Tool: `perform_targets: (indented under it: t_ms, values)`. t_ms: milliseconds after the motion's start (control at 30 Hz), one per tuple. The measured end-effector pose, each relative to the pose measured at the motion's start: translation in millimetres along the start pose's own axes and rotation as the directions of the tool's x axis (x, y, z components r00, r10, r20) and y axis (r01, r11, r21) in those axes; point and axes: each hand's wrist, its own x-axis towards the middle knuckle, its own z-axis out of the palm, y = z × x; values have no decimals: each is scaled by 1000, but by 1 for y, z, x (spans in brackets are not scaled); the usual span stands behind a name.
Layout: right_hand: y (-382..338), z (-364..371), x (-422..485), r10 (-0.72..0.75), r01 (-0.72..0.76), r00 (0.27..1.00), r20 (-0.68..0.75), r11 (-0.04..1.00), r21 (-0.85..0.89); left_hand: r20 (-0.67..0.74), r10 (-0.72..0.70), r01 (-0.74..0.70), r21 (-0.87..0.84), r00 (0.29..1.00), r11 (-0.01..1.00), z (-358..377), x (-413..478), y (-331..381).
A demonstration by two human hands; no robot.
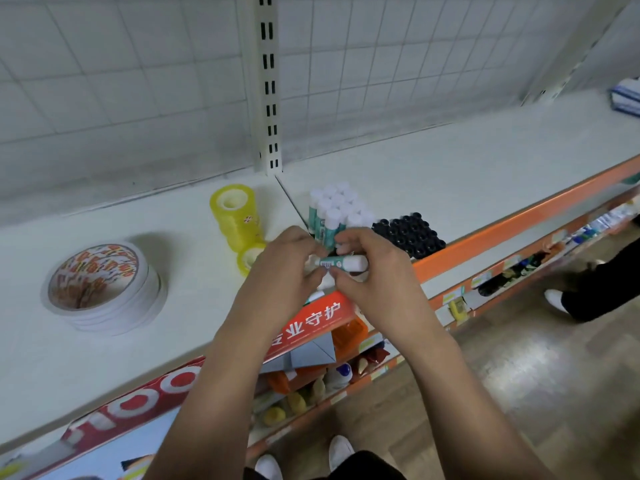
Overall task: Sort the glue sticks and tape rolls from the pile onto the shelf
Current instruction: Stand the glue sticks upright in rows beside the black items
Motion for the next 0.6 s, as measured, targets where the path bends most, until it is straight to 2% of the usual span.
perform_targets:
  t_ms: [167, 333, 433, 600]
  values:
    - [1, -16, 14, -84, 84, 996, -7, 996, 39, -144, 59, -63, -18, 988, 998, 4, 0, 18]
    - [6, -25, 23, -149, 148, 988, 32, 989, 31, -233, -63, 54, -46, 971, 997, 16, -2, 28]
    - [13, -30, 26, -233, 233, 972, -24, 972, -28, -275, -143, 138, -36, 951, 990, 24, -2, 29]
    - [26, -31, 33, -294, 290, 956, 6, 941, -175, -339, -218, 229, -9, 915, 973, 33, 0, 34]
